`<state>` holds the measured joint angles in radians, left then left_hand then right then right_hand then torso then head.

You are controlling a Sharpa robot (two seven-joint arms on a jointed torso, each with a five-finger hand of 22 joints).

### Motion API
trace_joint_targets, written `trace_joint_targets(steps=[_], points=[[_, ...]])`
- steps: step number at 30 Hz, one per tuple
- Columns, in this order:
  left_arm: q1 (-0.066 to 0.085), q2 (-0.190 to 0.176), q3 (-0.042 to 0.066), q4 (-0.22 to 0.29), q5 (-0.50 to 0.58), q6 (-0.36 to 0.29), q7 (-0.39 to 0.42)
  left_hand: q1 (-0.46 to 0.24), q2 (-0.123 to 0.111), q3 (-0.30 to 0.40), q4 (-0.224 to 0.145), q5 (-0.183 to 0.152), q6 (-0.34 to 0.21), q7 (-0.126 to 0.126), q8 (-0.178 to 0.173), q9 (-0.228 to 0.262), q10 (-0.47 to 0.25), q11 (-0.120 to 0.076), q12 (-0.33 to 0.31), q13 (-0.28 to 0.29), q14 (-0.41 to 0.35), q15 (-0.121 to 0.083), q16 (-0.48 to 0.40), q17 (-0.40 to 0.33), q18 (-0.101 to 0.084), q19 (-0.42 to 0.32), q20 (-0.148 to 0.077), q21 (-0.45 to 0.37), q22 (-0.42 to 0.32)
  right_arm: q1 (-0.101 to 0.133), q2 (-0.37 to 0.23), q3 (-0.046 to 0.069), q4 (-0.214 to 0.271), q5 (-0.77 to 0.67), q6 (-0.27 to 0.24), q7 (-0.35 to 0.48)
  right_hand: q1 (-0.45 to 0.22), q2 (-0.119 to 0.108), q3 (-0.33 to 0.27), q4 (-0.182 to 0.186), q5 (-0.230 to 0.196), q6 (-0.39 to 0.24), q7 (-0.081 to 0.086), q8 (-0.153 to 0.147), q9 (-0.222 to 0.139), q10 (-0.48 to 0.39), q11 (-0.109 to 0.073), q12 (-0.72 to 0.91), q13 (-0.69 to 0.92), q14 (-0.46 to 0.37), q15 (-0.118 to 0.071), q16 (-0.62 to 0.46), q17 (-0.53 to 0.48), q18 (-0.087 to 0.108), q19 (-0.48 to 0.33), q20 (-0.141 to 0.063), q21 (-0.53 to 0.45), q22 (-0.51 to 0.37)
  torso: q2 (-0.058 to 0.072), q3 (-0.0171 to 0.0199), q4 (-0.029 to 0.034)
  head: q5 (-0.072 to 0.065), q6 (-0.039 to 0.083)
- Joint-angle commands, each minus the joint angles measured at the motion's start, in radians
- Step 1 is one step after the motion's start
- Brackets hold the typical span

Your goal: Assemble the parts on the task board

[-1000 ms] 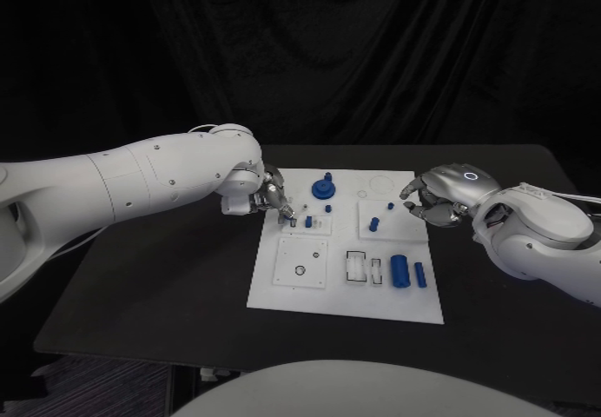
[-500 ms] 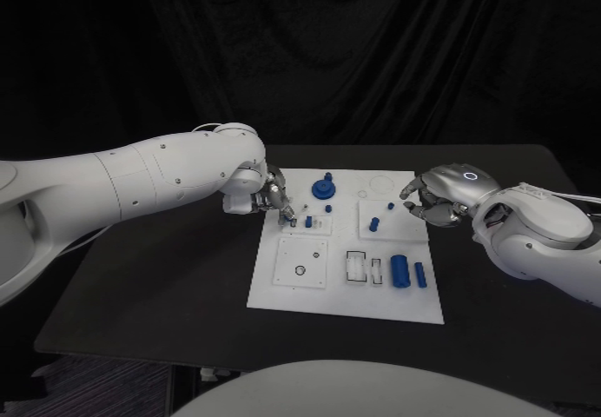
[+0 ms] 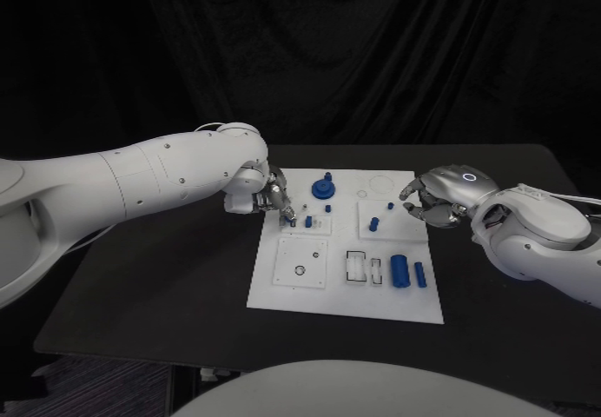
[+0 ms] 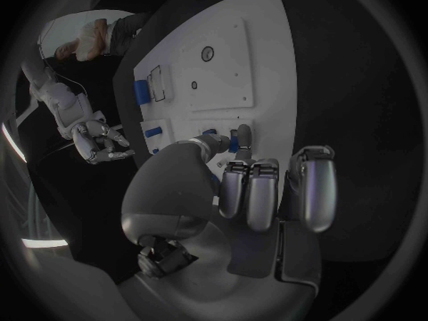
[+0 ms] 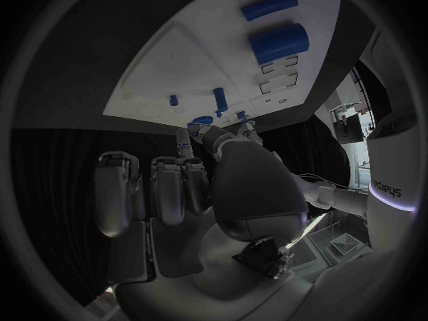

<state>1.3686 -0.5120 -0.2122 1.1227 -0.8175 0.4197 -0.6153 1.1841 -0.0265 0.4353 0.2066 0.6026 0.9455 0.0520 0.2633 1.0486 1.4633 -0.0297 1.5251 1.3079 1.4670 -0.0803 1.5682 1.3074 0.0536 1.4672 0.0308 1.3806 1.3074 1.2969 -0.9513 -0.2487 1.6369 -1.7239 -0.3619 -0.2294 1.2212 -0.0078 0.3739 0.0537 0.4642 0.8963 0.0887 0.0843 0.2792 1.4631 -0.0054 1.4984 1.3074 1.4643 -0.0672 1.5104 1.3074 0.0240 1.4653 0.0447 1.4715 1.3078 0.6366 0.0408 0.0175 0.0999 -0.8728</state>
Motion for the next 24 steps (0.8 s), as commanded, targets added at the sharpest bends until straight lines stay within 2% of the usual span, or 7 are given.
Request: trace_joint_targets(steps=[1,6,18,24], points=[[-0.002,0.002,0.001,-0.001,-0.002,0.009,0.001,-0.015,0.002,0.035,-0.04,-0.008,0.009,0.0,-0.007,-0.002,0.078,0.007,0.005,0.234,0.104,0.004,0.003,0.263,-0.011,0.026,0.004,-0.003,0.206,-0.002,-0.001,0.001,0.002,-0.002,-0.007,-0.015,-0.001,0.009,0.008,-0.001,0.006,0.005,0.001,-0.007,-0.001,0.049,-0.006,-0.003,0.186,0.082,-0.007,-0.002,0.149,0.002,0.055,-0.008,-0.002,0.228,0.0,0.0001,0.0015,0.0,0.0],[-0.003,0.004,0.001,-0.003,-0.002,0.007,0.0,-0.023,0.004,0.038,-0.052,-0.028,0.012,-0.001,-0.012,-0.006,0.078,0.007,0.005,0.235,0.104,0.004,0.003,0.263,-0.011,0.026,0.004,-0.003,0.206,-0.003,-0.001,0.001,0.002,-0.002,-0.008,-0.015,-0.001,0.009,0.008,-0.001,0.006,0.005,0.001,-0.007,-0.001,0.049,-0.006,-0.003,0.186,0.082,-0.007,-0.002,0.149,0.002,0.055,-0.008,-0.002,0.228,0.0,-0.0002,0.0022,0.0,0.0],[-0.01,0.01,0.001,-0.012,-0.002,0.002,0.0,-0.023,0.003,0.04,-0.059,-0.031,0.013,-0.001,-0.013,-0.006,0.078,0.007,0.005,0.235,0.104,0.004,0.003,0.263,-0.01,0.025,0.004,-0.004,0.206,-0.003,-0.001,0.001,0.002,-0.002,-0.007,-0.016,-0.001,0.009,0.008,-0.001,0.006,0.005,0.001,-0.007,-0.001,0.049,-0.006,-0.003,0.186,0.082,-0.007,-0.002,0.149,0.002,0.055,-0.008,-0.002,0.228,0.0,-0.0011,0.0017,0.002,0.0],[-0.015,0.009,0.001,-0.013,-0.002,-0.003,0.002,-0.024,0.003,0.041,-0.061,-0.032,0.013,-0.001,-0.014,-0.007,0.077,0.007,0.004,0.234,0.104,0.004,0.003,0.263,-0.01,0.025,0.004,-0.006,0.205,-0.003,-0.002,0.001,0.003,-0.002,-0.006,-0.016,-0.001,0.009,0.008,-0.001,0.006,0.005,0.001,-0.007,-0.001,0.049,-0.006,-0.003,0.186,0.082,-0.007,-0.002,0.149,0.002,0.055,-0.008,-0.002,0.228,0.0,-0.0004,0.0016,0.001,0.0]])
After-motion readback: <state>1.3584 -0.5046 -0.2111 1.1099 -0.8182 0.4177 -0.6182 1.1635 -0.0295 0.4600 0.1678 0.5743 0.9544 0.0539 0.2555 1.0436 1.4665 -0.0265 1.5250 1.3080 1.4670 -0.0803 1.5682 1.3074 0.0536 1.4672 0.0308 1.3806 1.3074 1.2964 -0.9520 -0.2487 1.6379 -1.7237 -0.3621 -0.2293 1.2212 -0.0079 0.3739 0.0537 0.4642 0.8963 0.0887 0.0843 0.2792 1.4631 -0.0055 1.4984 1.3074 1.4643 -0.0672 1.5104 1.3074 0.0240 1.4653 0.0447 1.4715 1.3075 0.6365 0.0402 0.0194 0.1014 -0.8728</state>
